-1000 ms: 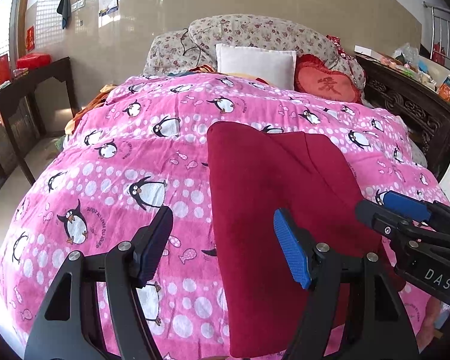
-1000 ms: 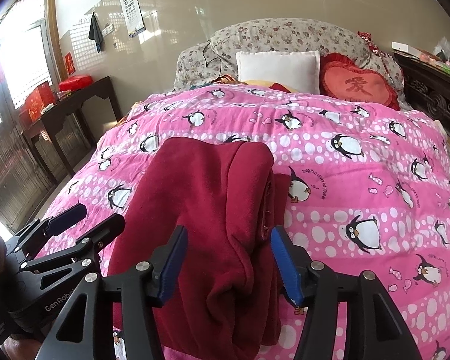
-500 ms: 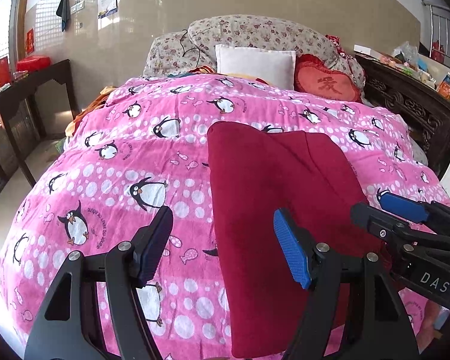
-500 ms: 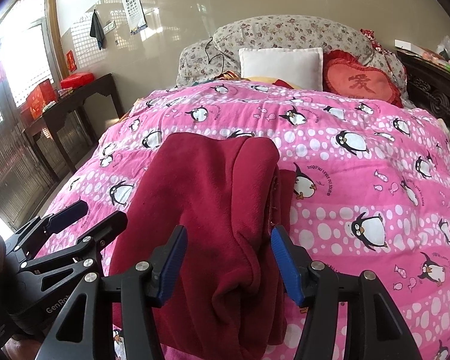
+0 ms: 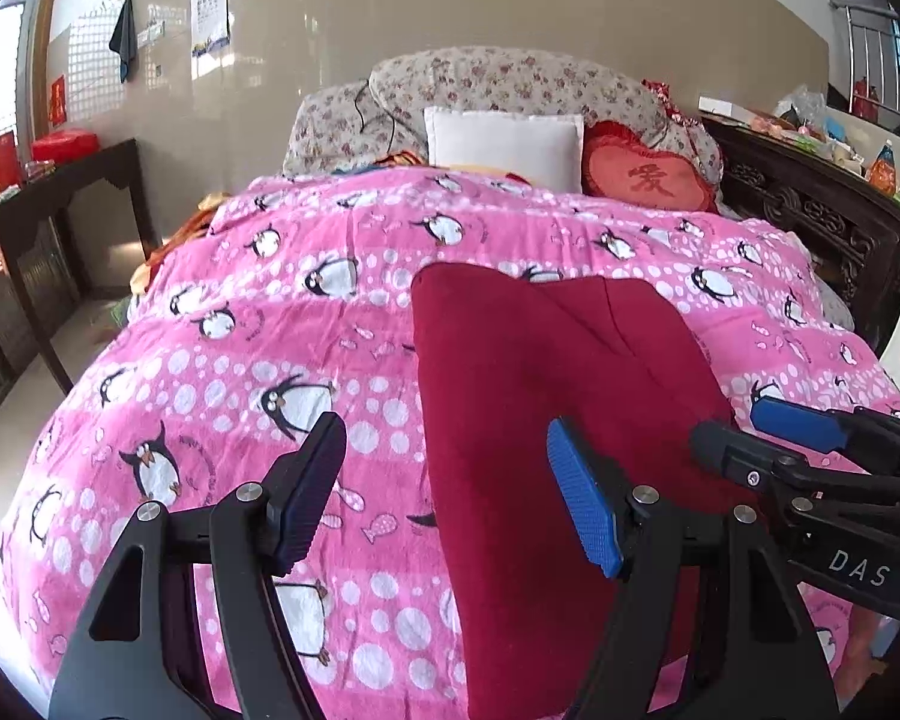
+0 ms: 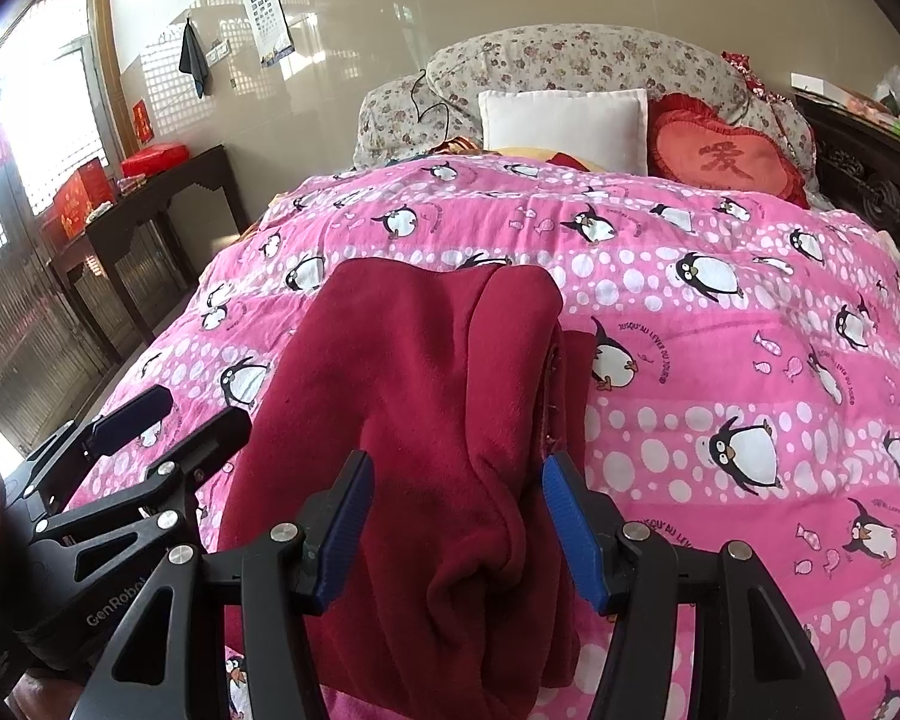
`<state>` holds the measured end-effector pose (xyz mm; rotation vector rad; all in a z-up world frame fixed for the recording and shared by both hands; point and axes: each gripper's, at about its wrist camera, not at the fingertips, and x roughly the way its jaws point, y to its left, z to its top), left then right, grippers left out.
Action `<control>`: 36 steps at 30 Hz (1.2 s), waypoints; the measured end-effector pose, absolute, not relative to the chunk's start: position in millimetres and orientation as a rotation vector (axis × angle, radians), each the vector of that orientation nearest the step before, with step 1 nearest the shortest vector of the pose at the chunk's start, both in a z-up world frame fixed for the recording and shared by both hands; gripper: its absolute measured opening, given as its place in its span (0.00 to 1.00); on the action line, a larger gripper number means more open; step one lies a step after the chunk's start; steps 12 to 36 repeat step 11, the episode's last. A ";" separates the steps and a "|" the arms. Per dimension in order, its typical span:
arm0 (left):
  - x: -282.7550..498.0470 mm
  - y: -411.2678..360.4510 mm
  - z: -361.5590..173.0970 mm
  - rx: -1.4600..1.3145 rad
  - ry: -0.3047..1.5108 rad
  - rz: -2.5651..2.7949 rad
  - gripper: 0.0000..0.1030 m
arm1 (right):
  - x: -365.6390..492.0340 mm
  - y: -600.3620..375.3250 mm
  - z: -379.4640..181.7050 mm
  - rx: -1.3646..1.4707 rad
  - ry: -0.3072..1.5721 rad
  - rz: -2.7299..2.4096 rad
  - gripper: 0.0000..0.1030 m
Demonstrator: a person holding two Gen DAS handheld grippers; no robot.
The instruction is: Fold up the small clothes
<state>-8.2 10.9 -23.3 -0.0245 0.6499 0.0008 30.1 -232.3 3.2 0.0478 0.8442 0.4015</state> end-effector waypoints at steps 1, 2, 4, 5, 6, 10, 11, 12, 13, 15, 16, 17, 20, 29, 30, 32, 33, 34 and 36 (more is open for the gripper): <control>-7.6 11.9 -23.1 -0.026 0.653 0.000 0.68 | 29.9 -233.4 4.1 0.047 0.843 0.403 0.55; -6.2 14.3 -22.8 -0.032 0.660 -0.003 0.68 | 30.1 -234.6 4.8 0.046 0.842 0.400 0.55; -4.0 20.6 -22.4 -0.049 0.676 0.008 0.68 | 31.7 -240.7 6.5 0.053 0.840 0.390 0.55; -3.6 23.6 -22.3 -0.061 0.680 0.008 0.68 | 33.3 -245.8 7.8 0.059 0.838 0.376 0.55; -1.4 29.3 -22.3 -0.082 0.686 0.009 0.68 | 34.1 -249.1 8.2 0.064 0.836 0.365 0.55; -3.8 34.3 -21.4 -0.082 0.682 0.045 0.68 | 37.0 -260.8 9.1 0.098 0.839 0.346 0.55; -3.4 35.4 -21.5 -0.088 0.688 0.048 0.68 | 37.4 -261.9 8.5 0.103 0.842 0.346 0.56; -3.4 35.4 -21.5 -0.088 0.688 0.048 0.68 | 37.4 -261.9 8.5 0.103 0.842 0.346 0.56; -3.4 35.4 -21.5 -0.088 0.688 0.048 0.68 | 37.4 -261.9 8.5 0.103 0.842 0.346 0.56; -3.4 35.4 -21.5 -0.088 0.688 0.048 0.68 | 37.4 -261.9 8.5 0.103 0.842 0.346 0.56; -3.4 35.4 -21.5 -0.088 0.688 0.048 0.68 | 37.4 -261.9 8.5 0.103 0.842 0.346 0.56; -3.4 35.4 -21.5 -0.088 0.688 0.048 0.68 | 37.4 -261.9 8.5 0.103 0.842 0.346 0.56; -3.4 35.4 -21.5 -0.088 0.688 0.048 0.68 | 37.4 -261.9 8.5 0.103 0.842 0.346 0.56; -3.4 35.4 -21.5 -0.088 0.688 0.048 0.68 | 37.4 -261.9 8.5 0.103 0.842 0.346 0.56; -3.4 35.4 -21.5 -0.088 0.688 0.048 0.68 | 37.4 -261.9 8.5 0.103 0.842 0.346 0.56; -3.4 35.4 -21.5 -0.088 0.688 0.048 0.68 | 37.4 -261.9 8.5 0.103 0.842 0.346 0.56; -3.4 35.4 -21.5 -0.088 0.688 0.048 0.68 | 37.4 -261.9 8.5 0.103 0.842 0.346 0.56; -3.4 35.4 -21.5 -0.088 0.688 0.048 0.68 | 37.4 -261.9 8.5 0.103 0.842 0.346 0.56; -3.4 35.4 -21.5 -0.088 0.688 0.048 0.68 | 37.4 -261.9 8.5 0.103 0.842 0.346 0.56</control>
